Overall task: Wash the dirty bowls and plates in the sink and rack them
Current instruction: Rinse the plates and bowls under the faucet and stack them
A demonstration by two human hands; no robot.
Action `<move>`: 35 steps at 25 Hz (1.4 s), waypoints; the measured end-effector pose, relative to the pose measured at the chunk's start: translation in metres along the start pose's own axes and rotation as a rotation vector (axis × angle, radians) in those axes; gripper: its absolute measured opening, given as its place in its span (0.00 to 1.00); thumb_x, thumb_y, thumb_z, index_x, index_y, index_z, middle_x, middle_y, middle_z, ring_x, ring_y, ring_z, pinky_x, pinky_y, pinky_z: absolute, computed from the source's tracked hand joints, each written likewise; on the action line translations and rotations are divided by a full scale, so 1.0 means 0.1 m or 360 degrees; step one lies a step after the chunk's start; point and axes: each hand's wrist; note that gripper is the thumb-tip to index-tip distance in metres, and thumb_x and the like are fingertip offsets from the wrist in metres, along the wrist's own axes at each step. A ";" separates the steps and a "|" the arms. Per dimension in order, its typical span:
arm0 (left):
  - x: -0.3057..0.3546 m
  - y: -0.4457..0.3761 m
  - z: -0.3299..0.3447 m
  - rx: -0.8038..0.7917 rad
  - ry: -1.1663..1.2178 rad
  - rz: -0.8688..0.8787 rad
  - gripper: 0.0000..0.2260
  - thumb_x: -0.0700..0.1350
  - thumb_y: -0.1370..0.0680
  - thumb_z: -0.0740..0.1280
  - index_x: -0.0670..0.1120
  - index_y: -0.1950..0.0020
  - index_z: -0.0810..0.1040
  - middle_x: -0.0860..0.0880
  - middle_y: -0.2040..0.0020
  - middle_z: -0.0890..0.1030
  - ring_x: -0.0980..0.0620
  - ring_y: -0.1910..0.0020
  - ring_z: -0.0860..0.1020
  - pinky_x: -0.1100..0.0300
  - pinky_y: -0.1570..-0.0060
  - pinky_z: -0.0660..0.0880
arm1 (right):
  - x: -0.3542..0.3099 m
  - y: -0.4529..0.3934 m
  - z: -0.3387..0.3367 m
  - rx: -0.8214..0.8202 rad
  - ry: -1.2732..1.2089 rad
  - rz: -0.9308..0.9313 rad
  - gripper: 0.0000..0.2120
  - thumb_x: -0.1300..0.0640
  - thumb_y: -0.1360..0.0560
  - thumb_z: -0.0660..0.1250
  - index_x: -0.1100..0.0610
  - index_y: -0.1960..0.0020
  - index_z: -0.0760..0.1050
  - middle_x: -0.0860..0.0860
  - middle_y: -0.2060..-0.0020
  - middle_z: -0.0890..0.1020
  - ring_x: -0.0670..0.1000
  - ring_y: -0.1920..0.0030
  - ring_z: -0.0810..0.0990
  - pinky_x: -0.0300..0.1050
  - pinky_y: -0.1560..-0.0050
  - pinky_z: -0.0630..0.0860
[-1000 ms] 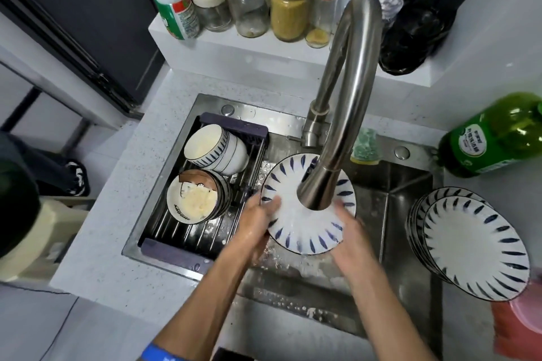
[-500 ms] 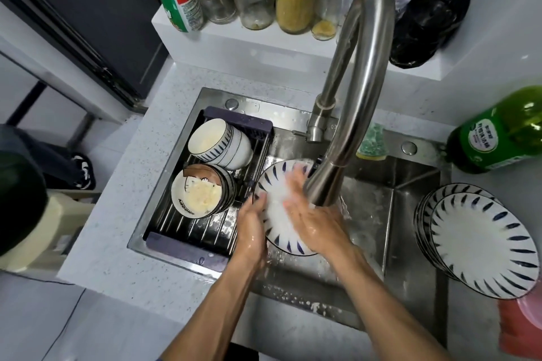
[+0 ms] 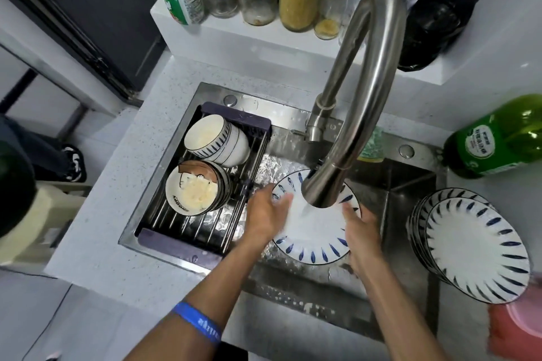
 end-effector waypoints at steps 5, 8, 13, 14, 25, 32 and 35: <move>0.18 0.06 0.30 -0.0250 -0.0424 0.0445 0.28 0.43 0.25 0.73 0.47 0.28 0.66 0.46 0.34 0.74 0.47 0.36 0.74 0.53 0.35 0.72 | 0.16 0.05 -0.06 -0.0016 0.0084 -0.0128 0.10 0.55 0.20 0.62 0.46 0.53 0.82 0.48 0.55 0.86 0.52 0.50 0.84 0.53 0.44 0.78; 0.21 -0.15 0.13 -0.0096 -0.0278 0.0168 0.12 0.47 0.21 0.69 0.50 0.39 0.72 0.48 0.46 0.80 0.48 0.49 0.80 0.54 0.51 0.79 | 0.16 0.13 -0.01 0.0016 -0.0217 -0.0022 0.09 0.58 0.19 0.62 0.53 0.47 0.82 0.49 0.53 0.86 0.51 0.50 0.84 0.49 0.45 0.79; -0.19 0.23 -0.04 0.0249 0.0891 -0.0173 0.22 0.47 0.19 0.64 0.42 0.27 0.67 0.45 0.35 0.77 0.43 0.38 0.78 0.46 0.37 0.75 | 0.10 0.33 0.49 0.0017 -0.0921 0.0687 0.15 0.50 0.21 0.66 0.58 0.40 0.76 0.56 0.48 0.84 0.54 0.51 0.83 0.52 0.48 0.79; -0.25 0.29 -0.06 0.0198 0.0982 -0.0244 0.21 0.46 0.19 0.65 0.41 0.27 0.66 0.43 0.33 0.76 0.43 0.38 0.77 0.46 0.36 0.75 | 0.13 0.31 0.54 -0.0087 -0.0982 0.0813 0.20 0.48 0.23 0.68 0.61 0.37 0.76 0.58 0.46 0.83 0.58 0.47 0.83 0.58 0.43 0.78; -0.12 0.16 -0.08 0.0068 0.0816 -0.0052 0.21 0.44 0.17 0.60 0.48 0.23 0.64 0.48 0.31 0.74 0.46 0.32 0.72 0.45 0.29 0.67 | 0.25 0.39 0.21 -0.0068 0.0722 -0.0515 0.15 0.54 0.20 0.61 0.50 0.34 0.72 0.52 0.30 0.73 0.50 0.34 0.73 0.41 0.36 0.70; 0.02 0.02 0.09 -0.0339 0.0511 0.0190 0.18 0.57 0.17 0.55 0.63 0.26 0.61 0.45 0.26 0.70 0.43 0.30 0.71 0.44 0.33 0.72 | 0.17 0.45 0.15 -0.0493 0.0703 -0.0901 0.11 0.57 0.21 0.66 0.47 0.41 0.79 0.46 0.52 0.85 0.42 0.52 0.82 0.44 0.53 0.78; -0.05 0.13 0.22 -0.0357 -0.0248 0.0811 0.21 0.65 0.20 0.49 0.77 0.29 0.47 0.53 0.18 0.48 0.48 0.20 0.47 0.41 0.23 0.51 | 0.00 0.44 0.34 -0.0405 -0.0422 -0.0131 0.13 0.68 0.20 0.61 0.55 0.49 0.81 0.52 0.56 0.86 0.51 0.53 0.82 0.41 0.56 0.79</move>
Point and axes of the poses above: each hand's wrist, its own y-axis away from the middle knuckle, its own z-axis out of the palm, x = y × z
